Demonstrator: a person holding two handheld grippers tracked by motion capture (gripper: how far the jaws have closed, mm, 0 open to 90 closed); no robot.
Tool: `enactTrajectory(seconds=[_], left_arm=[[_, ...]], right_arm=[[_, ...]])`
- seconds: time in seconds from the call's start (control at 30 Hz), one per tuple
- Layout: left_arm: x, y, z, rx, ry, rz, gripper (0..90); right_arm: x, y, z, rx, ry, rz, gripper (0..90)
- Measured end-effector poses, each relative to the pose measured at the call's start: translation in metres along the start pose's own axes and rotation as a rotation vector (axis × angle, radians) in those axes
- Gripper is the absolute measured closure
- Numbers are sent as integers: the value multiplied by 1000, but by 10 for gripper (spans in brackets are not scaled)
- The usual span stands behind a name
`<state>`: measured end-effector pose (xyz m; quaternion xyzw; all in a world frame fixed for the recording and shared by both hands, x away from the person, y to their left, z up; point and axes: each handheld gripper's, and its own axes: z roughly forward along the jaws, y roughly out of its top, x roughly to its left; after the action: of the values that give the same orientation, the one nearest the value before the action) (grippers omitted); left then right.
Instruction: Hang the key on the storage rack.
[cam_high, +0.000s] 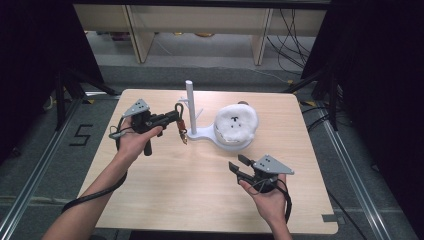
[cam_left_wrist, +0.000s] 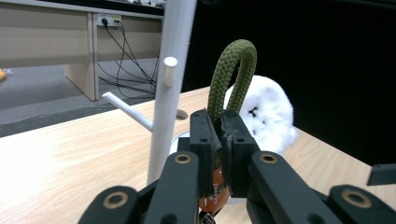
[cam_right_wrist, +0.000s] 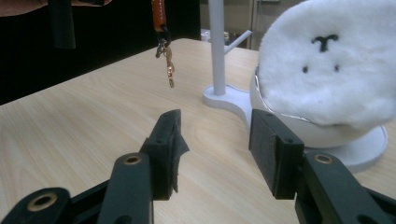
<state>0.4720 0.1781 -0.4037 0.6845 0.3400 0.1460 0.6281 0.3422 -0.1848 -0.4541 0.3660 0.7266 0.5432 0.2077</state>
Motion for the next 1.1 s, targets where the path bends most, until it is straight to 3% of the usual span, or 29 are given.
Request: enactTrajectory(seconds=[0.03, 0.13, 0.23, 0.43, 0.47, 0.8, 0.83, 0.93, 1.07, 1.1], left_arm=[[3, -1, 2, 2, 7, -6, 840], [5, -2, 3, 4, 11, -9, 840], [7, -2, 5, 3, 17, -17, 840], [12, 0, 10, 14, 23, -17, 840], [12, 0, 11, 12, 27, -24, 840], [21, 2, 13, 14, 48, -33, 840], [21, 3, 13, 16, 51, -33, 840], [23, 4, 15, 20, 50, -33, 840], [24, 4, 18, 24, 51, -44, 839], [24, 4, 19, 22, 51, -46, 840]], right_arm=[[-1, -4, -4, -4, -8, 27, 546], [-4, -6, -6, 0, -12, 13, 546], [-5, -10, -9, -1, -26, 45, 542], [-7, -12, -7, -3, -23, 14, 538], [-5, -13, -6, 4, -17, 38, 537], [-6, -14, -4, 1, -12, 29, 535], [-5, -14, -4, 12, -9, 51, 535], [-6, -14, -4, 9, -13, 33, 536], [-5, -14, -4, 10, -8, 52, 535], [-6, -14, -4, 7, -12, 34, 535]])
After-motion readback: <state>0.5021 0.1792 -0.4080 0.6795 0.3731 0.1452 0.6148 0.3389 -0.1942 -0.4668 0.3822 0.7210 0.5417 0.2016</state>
